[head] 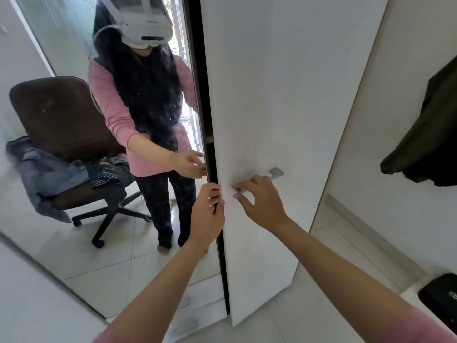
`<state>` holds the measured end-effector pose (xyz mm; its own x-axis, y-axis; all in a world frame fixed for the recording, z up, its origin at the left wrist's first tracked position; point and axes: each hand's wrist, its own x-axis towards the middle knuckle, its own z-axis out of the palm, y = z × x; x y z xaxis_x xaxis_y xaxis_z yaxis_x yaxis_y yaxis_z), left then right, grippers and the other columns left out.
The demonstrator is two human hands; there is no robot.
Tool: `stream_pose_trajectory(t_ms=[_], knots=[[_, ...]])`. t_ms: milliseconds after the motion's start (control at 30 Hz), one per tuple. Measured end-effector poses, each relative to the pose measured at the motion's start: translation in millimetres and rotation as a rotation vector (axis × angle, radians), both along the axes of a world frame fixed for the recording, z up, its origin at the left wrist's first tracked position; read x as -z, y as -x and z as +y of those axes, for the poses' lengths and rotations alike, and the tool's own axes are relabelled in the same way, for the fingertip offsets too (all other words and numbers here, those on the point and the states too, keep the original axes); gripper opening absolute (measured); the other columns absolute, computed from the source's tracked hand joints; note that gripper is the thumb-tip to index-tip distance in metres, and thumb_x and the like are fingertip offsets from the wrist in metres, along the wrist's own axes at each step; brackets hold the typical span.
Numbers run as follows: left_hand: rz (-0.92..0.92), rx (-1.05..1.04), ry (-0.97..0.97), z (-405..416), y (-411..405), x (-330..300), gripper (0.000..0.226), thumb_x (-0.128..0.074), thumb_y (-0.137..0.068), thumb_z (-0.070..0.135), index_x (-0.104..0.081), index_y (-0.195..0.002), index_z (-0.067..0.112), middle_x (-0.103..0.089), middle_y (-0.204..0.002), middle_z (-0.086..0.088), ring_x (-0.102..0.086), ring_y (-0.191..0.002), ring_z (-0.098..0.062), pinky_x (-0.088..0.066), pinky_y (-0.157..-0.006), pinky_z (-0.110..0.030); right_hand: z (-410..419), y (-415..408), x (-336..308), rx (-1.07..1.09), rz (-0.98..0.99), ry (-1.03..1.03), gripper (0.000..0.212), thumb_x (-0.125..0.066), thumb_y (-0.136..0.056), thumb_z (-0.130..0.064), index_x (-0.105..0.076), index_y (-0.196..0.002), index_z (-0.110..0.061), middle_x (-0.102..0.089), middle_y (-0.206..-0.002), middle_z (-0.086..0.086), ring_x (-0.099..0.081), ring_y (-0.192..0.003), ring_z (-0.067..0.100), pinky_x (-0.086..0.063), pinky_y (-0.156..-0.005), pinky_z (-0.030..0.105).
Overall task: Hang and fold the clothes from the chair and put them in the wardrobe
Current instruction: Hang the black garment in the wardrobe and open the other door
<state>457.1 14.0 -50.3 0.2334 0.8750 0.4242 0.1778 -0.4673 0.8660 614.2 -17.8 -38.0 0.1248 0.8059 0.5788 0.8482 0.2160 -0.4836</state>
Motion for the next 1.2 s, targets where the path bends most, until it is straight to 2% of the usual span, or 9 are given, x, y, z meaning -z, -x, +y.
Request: stream_pose_trajectory(t_ms=[100,267,400,467,633,767,867,1033,1200], knots=[[-0.05,0.028,0.044,-23,-5,2,0.035,-0.058,-0.088,0.001,-0.05,-0.106,0.03,-0.058,-0.098,0.011,-0.062,-0.09,-0.014,-0.052,-0.077,-0.026,-23,-3,5,0.002,0.03,-0.029,0.02,-0.061,-0.086,-0.03,-0.068,-0.102,-0.023,-0.059,-0.092,-0.001,-0.051,-0.09,0.02,-0.048,-0.076,0.041],[-0.026,0.08,-0.008,-67,-13,-1,0.046,-0.063,-0.086,0.002,-0.048,-0.095,0.044,-0.063,-0.093,0.01,-0.063,-0.084,-0.006,-0.054,-0.072,-0.019,-77,-13,4,0.03,0.001,-0.067,0.018,-0.055,-0.086,-0.025,-0.066,-0.097,-0.017,-0.06,-0.091,0.0,-0.053,-0.088,0.017,-0.047,-0.078,0.037],[-0.001,0.218,-0.04,-107,-28,0,0.033,-0.063,-0.086,0.005,-0.052,-0.098,0.033,-0.063,-0.093,0.011,-0.062,-0.086,-0.004,-0.054,-0.073,-0.019,-129,-29,-1,0.097,-0.026,-0.03,0.012,-0.055,-0.087,-0.02,-0.063,-0.094,-0.015,-0.064,-0.094,0.001,-0.059,-0.103,0.026,-0.045,-0.088,0.043],[0.0,0.271,-0.034,-126,-41,3,0.03,-0.061,-0.086,0.005,-0.053,-0.098,0.032,-0.064,-0.091,0.011,-0.063,-0.085,-0.005,-0.054,-0.071,-0.02,-156,-38,-4,0.157,-0.026,-0.062,0.01,-0.059,-0.089,-0.016,-0.06,-0.097,-0.012,-0.065,-0.094,0.002,-0.062,-0.1,0.026,-0.048,-0.086,0.043],[0.031,0.515,0.017,-168,-86,1,0.015,-0.063,-0.085,0.007,-0.062,-0.098,0.016,-0.068,-0.093,0.006,-0.064,-0.088,-0.005,-0.053,-0.077,-0.02,-217,-49,-23,0.3,0.029,-0.233,0.046,-0.063,-0.087,-0.026,-0.04,-0.126,-0.019,-0.055,-0.117,0.011,-0.055,-0.101,0.015,-0.048,-0.083,0.02],[0.065,0.738,0.034,-191,-130,-11,0.023,-0.061,-0.087,0.002,-0.061,-0.109,0.01,-0.066,-0.101,0.001,-0.063,-0.095,-0.007,-0.049,-0.08,-0.014,-251,-86,-38,0.416,-0.136,-0.289,0.052,-0.062,-0.09,-0.021,-0.039,-0.136,-0.015,-0.056,-0.11,0.014,-0.054,-0.089,0.015,-0.053,-0.069,0.029],[0.13,0.809,0.012,-200,-168,-17,0.032,-0.061,-0.09,0.011,-0.056,-0.121,0.012,-0.061,-0.119,-0.003,-0.058,-0.108,-0.012,-0.047,-0.093,-0.019,-275,-121,-43,0.5,-0.177,-0.23,0.054,-0.062,-0.09,-0.016,-0.039,-0.139,-0.016,-0.058,-0.108,0.011,-0.057,-0.084,0.024,-0.054,-0.062,0.037],[0.172,0.752,-0.192,-202,-239,-19,0.053,-0.066,-0.085,0.016,-0.046,-0.134,0.012,-0.05,-0.131,-0.007,-0.045,-0.123,-0.016,-0.037,-0.106,-0.028,-301,-180,-43,0.605,-0.039,-0.148,0.064,-0.061,-0.091,-0.012,-0.03,-0.146,-0.021,-0.055,-0.122,0.009,-0.048,-0.093,0.009,-0.044,-0.073,0.027],[0.228,0.682,-0.244,-198,-317,-21,0.075,-0.069,-0.081,0.021,-0.03,-0.145,0.015,-0.026,-0.151,-0.01,-0.017,-0.143,-0.019,-0.022,-0.114,-0.03,-312,-251,-50,0.628,0.105,-0.138,0.066,-0.062,-0.088,-0.006,-0.031,-0.144,-0.023,-0.051,-0.132,0.004,-0.055,-0.107,0.023,-0.052,-0.084,0.037]])
